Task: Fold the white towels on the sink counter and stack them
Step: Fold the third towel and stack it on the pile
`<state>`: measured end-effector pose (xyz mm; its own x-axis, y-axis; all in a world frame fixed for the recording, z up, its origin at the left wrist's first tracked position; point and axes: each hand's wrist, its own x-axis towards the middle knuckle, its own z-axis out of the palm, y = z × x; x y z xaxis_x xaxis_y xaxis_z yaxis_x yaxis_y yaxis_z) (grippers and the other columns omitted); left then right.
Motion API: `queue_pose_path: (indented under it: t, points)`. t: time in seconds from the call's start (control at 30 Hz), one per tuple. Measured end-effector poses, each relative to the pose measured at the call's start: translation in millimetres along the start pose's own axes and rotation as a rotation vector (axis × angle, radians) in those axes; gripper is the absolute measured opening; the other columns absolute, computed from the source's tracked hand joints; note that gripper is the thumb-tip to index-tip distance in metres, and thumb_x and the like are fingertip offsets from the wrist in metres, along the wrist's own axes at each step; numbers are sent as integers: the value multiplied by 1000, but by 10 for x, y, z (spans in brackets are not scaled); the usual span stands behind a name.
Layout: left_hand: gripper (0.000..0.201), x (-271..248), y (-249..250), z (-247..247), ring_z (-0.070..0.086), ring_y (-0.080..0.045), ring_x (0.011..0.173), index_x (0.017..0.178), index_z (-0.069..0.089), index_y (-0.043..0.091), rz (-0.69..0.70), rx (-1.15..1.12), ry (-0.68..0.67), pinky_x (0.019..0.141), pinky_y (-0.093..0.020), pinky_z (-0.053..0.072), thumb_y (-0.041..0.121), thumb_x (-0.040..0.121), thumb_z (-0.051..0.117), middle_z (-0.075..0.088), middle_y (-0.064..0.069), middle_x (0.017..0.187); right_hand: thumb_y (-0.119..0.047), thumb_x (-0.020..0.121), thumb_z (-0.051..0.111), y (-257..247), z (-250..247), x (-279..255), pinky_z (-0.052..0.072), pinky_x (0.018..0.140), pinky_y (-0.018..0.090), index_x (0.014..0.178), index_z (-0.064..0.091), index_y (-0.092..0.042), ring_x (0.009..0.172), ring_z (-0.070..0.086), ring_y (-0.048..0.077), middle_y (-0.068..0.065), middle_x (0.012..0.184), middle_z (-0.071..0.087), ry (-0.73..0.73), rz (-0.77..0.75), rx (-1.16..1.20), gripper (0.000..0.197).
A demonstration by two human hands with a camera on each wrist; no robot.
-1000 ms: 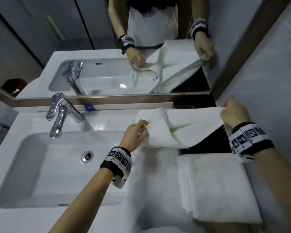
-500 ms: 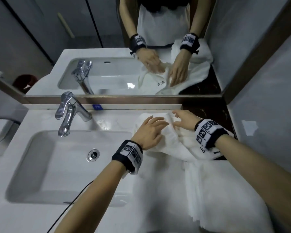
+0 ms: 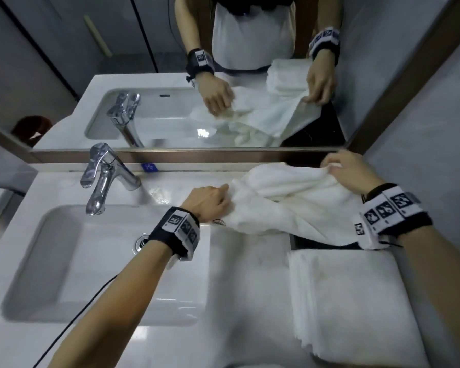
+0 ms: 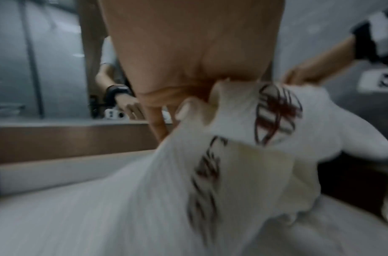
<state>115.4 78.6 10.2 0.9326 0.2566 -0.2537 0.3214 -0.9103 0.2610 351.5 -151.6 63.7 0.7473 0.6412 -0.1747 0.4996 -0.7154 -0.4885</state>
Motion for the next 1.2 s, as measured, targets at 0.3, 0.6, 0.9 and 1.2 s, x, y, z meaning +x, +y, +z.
queue_pose_path:
  t: [0.3,0.6,0.9,1.2]
  points:
    - [35,7,78,112,56,-28,103,118,54,11,-35,-215,-202,84,-38,44,33,90,54,62,-9,112,-51,78,62,102,6,19,33,58,28,59,49,-14,61,47,17,0,66,51,-562,313,-355,44]
    - [20,24,356,-60,58,-24,84,97,70,12,162,-445,102,76,-27,40,26,82,70,64,-7,85,-30,88,63,26,394,219,44,95,38,115,59,14,112,57,41,30,120,60,-280,298,284,51]
    - [25,464,782,-283,48,-23,126,90,72,1,118,-772,302,104,-34,38,21,76,77,53,-9,136,-3,87,61,-293,197,-73,43,67,18,87,58,-11,71,55,6,8,87,59,-155,-24,596,9]
    - [13,418,891,-266,59,-15,79,94,67,8,191,-1069,260,73,-36,49,15,83,70,67,-7,89,-17,84,68,-305,166,-394,50,77,27,85,43,-24,87,65,14,3,100,66,-6,-132,707,27]
